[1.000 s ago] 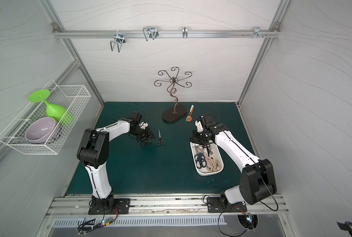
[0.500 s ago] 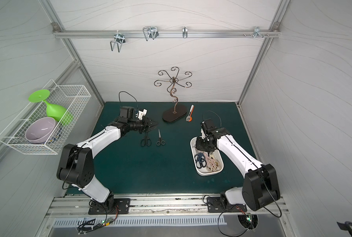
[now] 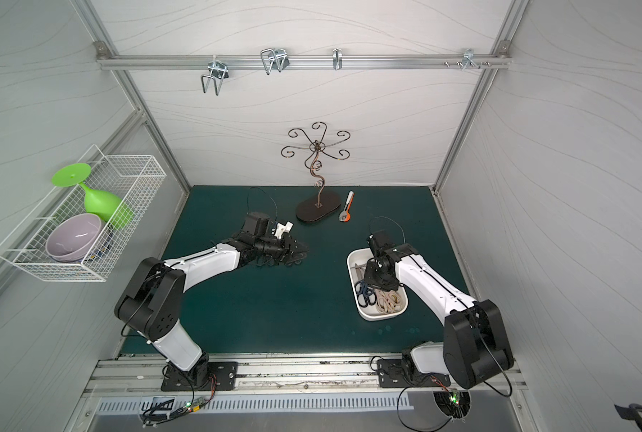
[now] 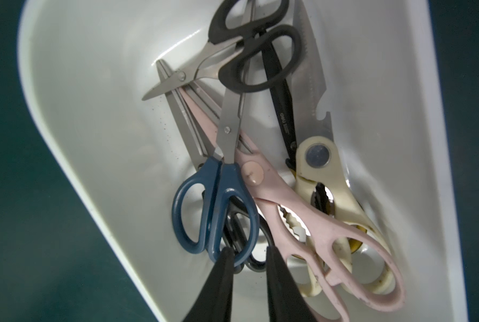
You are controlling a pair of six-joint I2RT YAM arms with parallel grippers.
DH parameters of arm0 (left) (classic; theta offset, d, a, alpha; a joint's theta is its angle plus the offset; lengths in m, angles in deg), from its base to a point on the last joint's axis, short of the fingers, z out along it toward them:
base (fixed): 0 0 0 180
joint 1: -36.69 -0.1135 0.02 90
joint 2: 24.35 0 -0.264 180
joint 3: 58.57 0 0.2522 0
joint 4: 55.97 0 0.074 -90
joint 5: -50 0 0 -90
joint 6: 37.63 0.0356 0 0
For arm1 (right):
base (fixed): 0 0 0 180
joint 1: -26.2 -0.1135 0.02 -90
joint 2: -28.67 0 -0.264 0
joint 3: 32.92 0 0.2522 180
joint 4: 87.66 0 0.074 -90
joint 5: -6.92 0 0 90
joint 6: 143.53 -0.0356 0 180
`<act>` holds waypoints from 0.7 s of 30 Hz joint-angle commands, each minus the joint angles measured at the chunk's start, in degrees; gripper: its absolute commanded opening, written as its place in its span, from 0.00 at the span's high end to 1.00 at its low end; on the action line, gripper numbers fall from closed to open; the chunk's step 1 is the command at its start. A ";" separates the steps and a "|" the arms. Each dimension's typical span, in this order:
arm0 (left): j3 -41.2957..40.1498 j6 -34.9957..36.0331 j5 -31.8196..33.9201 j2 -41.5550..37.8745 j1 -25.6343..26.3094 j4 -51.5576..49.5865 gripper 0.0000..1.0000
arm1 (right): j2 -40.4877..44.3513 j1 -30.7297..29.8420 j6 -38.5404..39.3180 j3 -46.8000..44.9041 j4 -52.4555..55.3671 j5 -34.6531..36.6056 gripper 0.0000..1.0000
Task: Take the scissors out of the storage box
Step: Pick up the scissors from the storage box.
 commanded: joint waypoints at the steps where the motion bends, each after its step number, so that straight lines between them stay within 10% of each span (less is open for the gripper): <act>1: 0.72 2.95 0.60 -1.79 -0.10 -1.53 0.57 | -2.25 -0.25 -0.79 -0.45 -1.42 0.37 0.74; 21: 2.36 6.37 1.85 -2.76 -0.10 -5.95 0.57 | -8.20 -1.08 0.20 -0.27 -3.68 1.84 0.77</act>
